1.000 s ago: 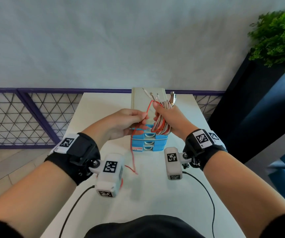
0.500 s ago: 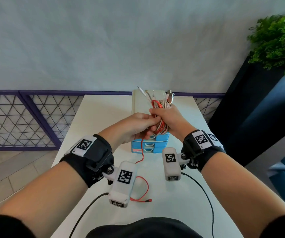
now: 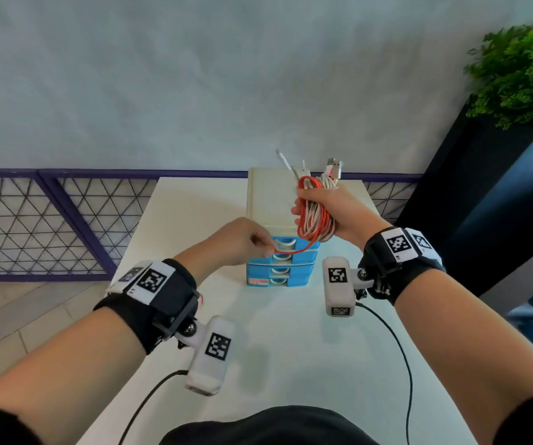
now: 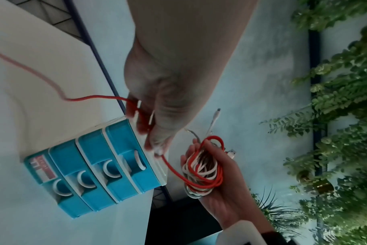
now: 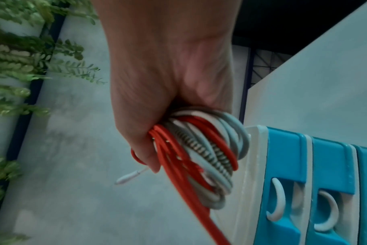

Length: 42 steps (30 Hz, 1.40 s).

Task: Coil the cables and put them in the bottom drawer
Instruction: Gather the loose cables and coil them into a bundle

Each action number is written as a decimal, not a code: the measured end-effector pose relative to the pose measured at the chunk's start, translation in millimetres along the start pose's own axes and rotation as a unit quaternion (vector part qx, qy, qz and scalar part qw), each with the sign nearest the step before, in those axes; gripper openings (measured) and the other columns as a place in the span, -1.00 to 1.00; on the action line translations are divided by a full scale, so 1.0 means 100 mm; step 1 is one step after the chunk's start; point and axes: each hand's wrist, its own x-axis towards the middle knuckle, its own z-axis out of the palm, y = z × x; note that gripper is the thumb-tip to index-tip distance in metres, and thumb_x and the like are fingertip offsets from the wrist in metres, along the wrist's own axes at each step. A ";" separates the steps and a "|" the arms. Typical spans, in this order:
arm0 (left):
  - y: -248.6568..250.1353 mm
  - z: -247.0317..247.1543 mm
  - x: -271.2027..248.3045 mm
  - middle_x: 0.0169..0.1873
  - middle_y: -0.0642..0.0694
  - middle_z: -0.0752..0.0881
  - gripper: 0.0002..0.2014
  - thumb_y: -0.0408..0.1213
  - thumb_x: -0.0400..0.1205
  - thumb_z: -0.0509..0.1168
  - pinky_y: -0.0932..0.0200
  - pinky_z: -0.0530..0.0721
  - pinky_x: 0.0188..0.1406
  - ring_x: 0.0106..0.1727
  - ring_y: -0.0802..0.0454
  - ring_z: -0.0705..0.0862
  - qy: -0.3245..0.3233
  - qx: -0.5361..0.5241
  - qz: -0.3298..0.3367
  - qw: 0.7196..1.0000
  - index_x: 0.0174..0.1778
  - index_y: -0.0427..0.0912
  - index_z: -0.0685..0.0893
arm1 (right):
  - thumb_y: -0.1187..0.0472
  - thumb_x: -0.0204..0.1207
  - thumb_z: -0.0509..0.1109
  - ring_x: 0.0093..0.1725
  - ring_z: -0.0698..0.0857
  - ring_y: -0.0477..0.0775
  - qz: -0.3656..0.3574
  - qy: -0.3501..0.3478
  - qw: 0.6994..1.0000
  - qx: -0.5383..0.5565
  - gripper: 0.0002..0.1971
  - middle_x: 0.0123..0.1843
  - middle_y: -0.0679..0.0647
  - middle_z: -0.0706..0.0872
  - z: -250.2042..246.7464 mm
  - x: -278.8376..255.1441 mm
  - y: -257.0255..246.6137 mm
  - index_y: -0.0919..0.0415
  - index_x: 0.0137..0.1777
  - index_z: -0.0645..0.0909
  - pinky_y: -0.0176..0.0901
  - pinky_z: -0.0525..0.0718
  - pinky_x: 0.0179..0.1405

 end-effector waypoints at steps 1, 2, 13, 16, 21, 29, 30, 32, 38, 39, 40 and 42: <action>0.00 0.01 0.03 -0.33 0.07 0.72 -0.89 -0.34 0.53 0.40 0.40 0.48 -0.28 -0.34 0.25 0.57 0.056 -0.015 0.010 0.998 -0.09 -0.14 0.82 | 0.36 0.56 0.38 -0.29 0.78 0.06 -0.001 -0.011 0.999 -0.031 -0.98 -0.25 0.19 0.72 0.01 -0.02 0.00 0.32 -0.06 0.60 0.00 0.80 -0.19; 0.01 0.01 0.06 -0.31 0.06 0.73 -0.91 -0.35 0.52 0.41 0.45 0.48 -0.30 -0.33 0.27 0.59 0.096 -0.030 0.021 0.995 -0.14 -0.12 0.81 | 0.37 0.56 0.38 -0.28 0.78 0.07 0.000 -0.020 0.998 -0.061 -0.97 -0.23 0.20 0.72 0.02 -0.03 0.02 0.34 -0.05 0.61 -0.01 0.80 -0.17; 0.07 0.05 0.09 -0.38 0.03 0.66 -0.72 -0.18 0.44 0.50 0.37 0.46 -0.45 -0.40 0.18 0.59 0.243 -0.083 0.039 0.966 -0.13 -0.14 0.52 | 0.33 0.54 0.42 -0.29 0.75 0.08 0.045 -0.119 0.984 -0.127 -0.96 -0.28 0.18 0.75 0.13 -0.10 0.20 0.32 -0.11 0.66 -0.05 0.76 -0.13; 0.06 -0.02 0.07 -0.42 -0.01 0.60 -0.72 0.03 0.55 0.35 0.20 0.48 -0.43 -0.42 0.05 0.54 0.134 -0.025 -0.011 0.991 -0.25 -0.10 0.53 | 0.29 0.50 0.48 -0.37 0.72 0.04 0.036 -0.094 0.985 -0.138 -0.93 -0.33 0.14 0.72 0.13 -0.05 0.22 0.27 -0.18 0.66 -0.06 0.75 -0.16; -0.01 -0.15 -0.07 -0.50 0.00 0.37 -0.69 -0.16 0.74 0.00 0.18 0.44 -0.42 -0.57 0.09 0.33 -0.047 -0.347 -0.122 0.929 -0.27 -0.11 0.52 | 0.23 0.55 0.44 -0.41 0.69 -0.01 0.002 0.012 0.992 -0.127 -0.87 -0.35 0.13 0.67 0.04 0.04 0.29 0.24 -0.19 0.61 -0.13 0.74 -0.26; 0.12 -0.11 -0.08 -0.46 0.07 0.72 -0.82 -0.22 0.68 0.21 0.29 0.76 -0.38 -0.43 0.20 0.71 -0.051 -0.534 -0.127 0.834 -0.15 -0.13 0.69 | -0.24 0.41 0.45 -0.35 0.73 0.01 -0.017 0.018 0.992 -0.122 -0.56 -0.31 0.15 0.68 0.14 0.01 0.31 0.19 -0.15 0.59 -0.11 0.77 -0.20; 0.16 -0.08 -0.06 -0.46 0.07 0.74 -0.84 -0.22 0.67 0.24 0.30 0.76 -0.37 -0.41 0.20 0.72 -0.045 -0.532 -0.122 0.837 -0.15 -0.13 0.69 | -0.31 0.36 0.45 -0.27 0.74 0.08 -0.016 0.001 0.994 -0.109 -0.50 -0.25 0.20 0.68 0.17 0.00 0.30 0.19 -0.13 0.59 -0.02 0.76 -0.10; 0.22 -0.03 -0.02 -0.45 0.05 0.75 -0.85 -0.21 0.63 0.29 0.33 0.75 -0.38 -0.40 0.19 0.70 -0.035 -0.517 -0.112 0.848 -0.19 -0.15 0.70 | -0.34 0.32 0.45 -0.27 0.72 0.15 -0.011 -0.039 0.996 -0.082 -0.48 -0.26 0.24 0.67 0.22 -0.02 0.28 0.17 -0.21 0.59 -0.01 0.76 -0.09; 0.32 0.05 0.00 -0.52 0.06 0.72 -0.85 -0.26 0.63 0.31 0.39 0.68 -0.45 -0.50 0.21 0.60 -0.035 -0.449 -0.088 0.889 -0.23 -0.19 0.69 | 0.12 0.48 0.49 -0.55 0.68 0.04 0.043 -0.107 0.993 -0.031 -0.78 -0.55 0.12 0.65 0.25 -0.10 0.21 0.27 -0.21 0.61 -0.16 0.72 -0.47; 0.32 0.05 -0.01 -0.55 0.06 0.68 -0.83 -0.25 0.65 0.28 0.39 0.65 -0.50 -0.54 0.22 0.57 -0.042 -0.437 -0.088 0.894 -0.24 -0.18 0.66 | 0.22 0.51 0.45 -0.59 0.67 0.01 0.038 -0.080 0.995 -0.055 -0.85 -0.58 0.09 0.64 0.25 -0.10 0.21 0.28 -0.21 0.61 -0.19 0.70 -0.50; 0.33 0.05 -0.02 -0.56 0.06 0.62 -0.81 -0.22 0.67 0.25 0.40 0.59 -0.57 -0.59 0.22 0.51 -0.053 -0.430 -0.089 0.897 -0.25 -0.16 0.62 | 0.28 0.52 0.42 -0.60 0.66 0.00 0.030 -0.056 0.995 -0.074 -0.89 -0.59 0.09 0.65 0.25 -0.10 0.21 0.29 -0.20 0.60 -0.20 0.69 -0.51; 0.32 0.03 -0.04 -0.59 0.08 0.46 -0.77 -0.15 0.71 0.16 0.39 0.38 -0.68 -0.66 0.22 0.34 -0.090 -0.440 -0.095 0.889 -0.25 -0.10 0.54 | 0.32 0.51 0.39 -0.56 0.68 -0.01 0.009 -0.016 0.997 -0.077 -0.91 -0.54 0.09 0.66 0.25 -0.08 0.22 0.26 -0.22 0.58 -0.19 0.71 -0.46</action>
